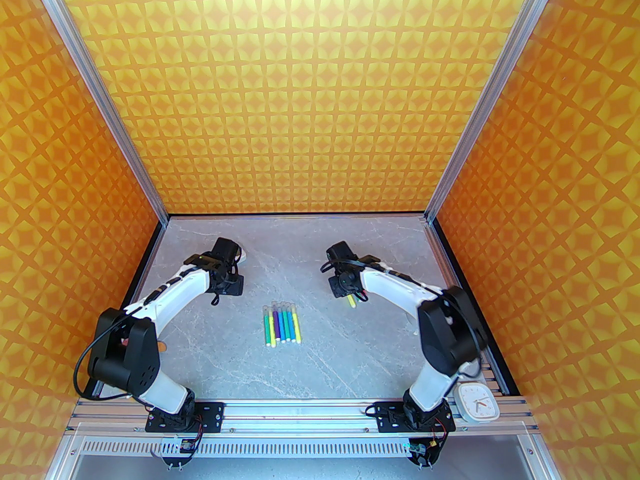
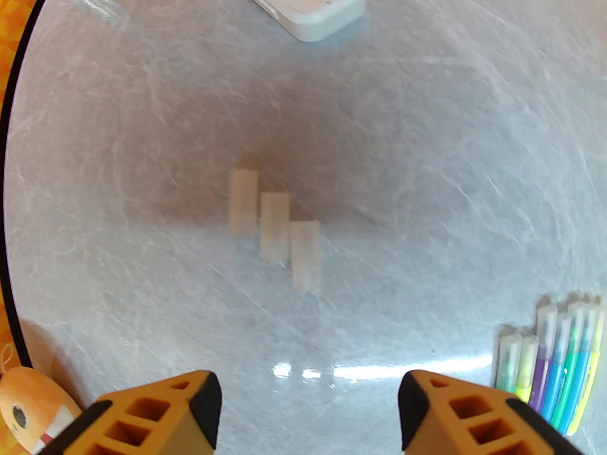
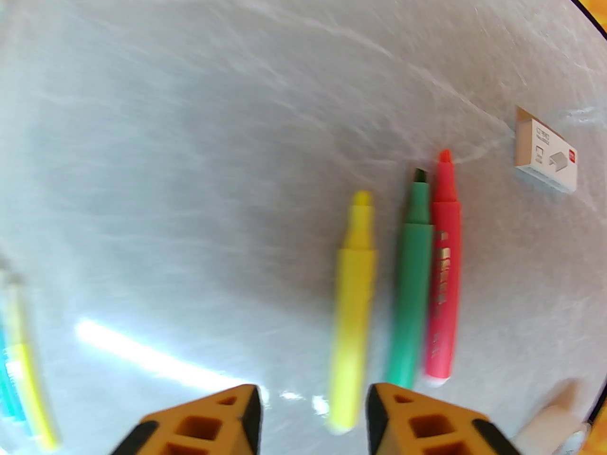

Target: Open the pen caps

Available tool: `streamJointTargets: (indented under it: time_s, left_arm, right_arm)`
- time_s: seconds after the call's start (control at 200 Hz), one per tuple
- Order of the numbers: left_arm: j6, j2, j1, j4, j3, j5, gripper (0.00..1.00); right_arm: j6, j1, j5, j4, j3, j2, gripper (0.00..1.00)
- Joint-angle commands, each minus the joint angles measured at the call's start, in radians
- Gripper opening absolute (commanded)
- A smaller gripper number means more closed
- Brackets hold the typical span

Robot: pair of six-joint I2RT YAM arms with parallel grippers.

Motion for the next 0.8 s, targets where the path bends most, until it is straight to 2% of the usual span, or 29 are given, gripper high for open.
streamJointTargets:
  time_s: [0.0,0.28,0.515,0.795]
  left_arm:
    - [-0.018,-0.037,0.009,0.065,-0.038,0.053,0.69]
    - [-0.023,-0.128,0.016,0.205,-0.159,0.144,0.86]
    - [-0.032,-0.176,0.030,0.244,-0.210,0.175,0.87]
    - [-0.022,-0.207,0.046,0.270,-0.254,0.178,0.87]
  right_arm:
    - [0.044,0.038,-0.144,0.010,-0.035,-0.038,0.48]
    - [0.237,0.129,-0.190,0.050,-0.085,-0.058,0.49]
    - [0.285,0.224,-0.201,0.040,-0.075,0.013,0.49]
    - [0.286,0.291,-0.226,0.001,-0.018,0.077,0.49]
